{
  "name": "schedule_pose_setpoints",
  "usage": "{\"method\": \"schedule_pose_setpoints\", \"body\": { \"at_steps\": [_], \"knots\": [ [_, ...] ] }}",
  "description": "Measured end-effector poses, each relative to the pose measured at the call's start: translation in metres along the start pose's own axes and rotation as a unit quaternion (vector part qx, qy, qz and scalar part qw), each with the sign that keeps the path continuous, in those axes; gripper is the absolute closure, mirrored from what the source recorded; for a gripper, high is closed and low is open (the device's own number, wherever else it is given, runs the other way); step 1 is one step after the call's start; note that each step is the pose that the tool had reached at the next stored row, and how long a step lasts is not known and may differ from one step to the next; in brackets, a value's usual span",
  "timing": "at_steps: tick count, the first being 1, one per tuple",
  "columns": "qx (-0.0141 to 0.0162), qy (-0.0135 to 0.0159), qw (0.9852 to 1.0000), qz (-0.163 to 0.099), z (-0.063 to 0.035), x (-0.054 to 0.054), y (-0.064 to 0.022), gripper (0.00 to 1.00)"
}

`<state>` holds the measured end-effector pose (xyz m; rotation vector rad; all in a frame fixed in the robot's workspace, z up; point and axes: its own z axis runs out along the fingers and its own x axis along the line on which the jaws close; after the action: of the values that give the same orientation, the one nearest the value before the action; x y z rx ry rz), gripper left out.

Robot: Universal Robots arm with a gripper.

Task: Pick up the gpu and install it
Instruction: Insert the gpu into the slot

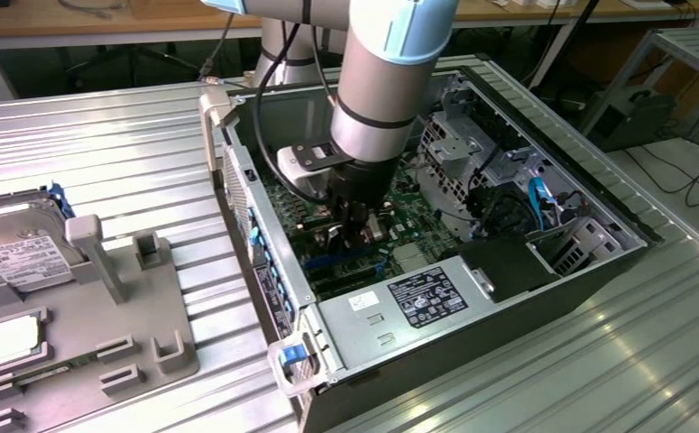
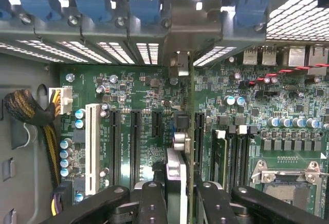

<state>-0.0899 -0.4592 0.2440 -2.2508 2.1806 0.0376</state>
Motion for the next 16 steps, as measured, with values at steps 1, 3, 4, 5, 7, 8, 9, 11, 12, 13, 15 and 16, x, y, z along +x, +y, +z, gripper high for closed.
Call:
{"method": "schedule_pose_setpoints", "body": {
  "at_steps": [1, 3, 4, 5, 7, 8, 9, 11, 12, 13, 15, 16],
  "knots": [
    [0.0, -0.0001, 1.0, 0.0, 0.0002, 0.0, -0.0014, 0.72],
    [0.0, 0.0, 1.0, 0.0, 0.0004, 0.0001, -0.0033, 0.72],
    [0.0, 0.0, 1.0, 0.0, 0.0004, 0.0001, -0.0043, 0.72],
    [0.0, 0.0, 1.0, 0.0, 0.0005, 0.0002, -0.005, 0.72],
    [0.0, 0.0, 1.0, 0.0, 0.0005, 0.0002, -0.0052, 0.72],
    [0.0, 0.0, 1.0, 0.0, 0.0006, 0.0001, -0.0052, 0.72],
    [0.0, 0.0, 1.0, 0.001, 0.0006, 0.0001, -0.0052, 0.72],
    [0.0001, 0.0, 1.0, 0.003, 0.0009, 0.0002, -0.0052, 0.72],
    [0.0001, 0.0, 1.0, 0.006, 0.001, 0.0001, -0.0049, 0.72],
    [0.0002, -0.0001, 1.0, 0.007, 0.0011, 0.0001, -0.0048, 0.72],
    [0.0002, -0.0001, 1.0, 0.009, 0.0012, 0.0001, -0.0046, 0.72],
    [0.0002, -0.0001, 1.0, 0.01, 0.0013, 0.0001, -0.0045, 0.72]
  ]
}}
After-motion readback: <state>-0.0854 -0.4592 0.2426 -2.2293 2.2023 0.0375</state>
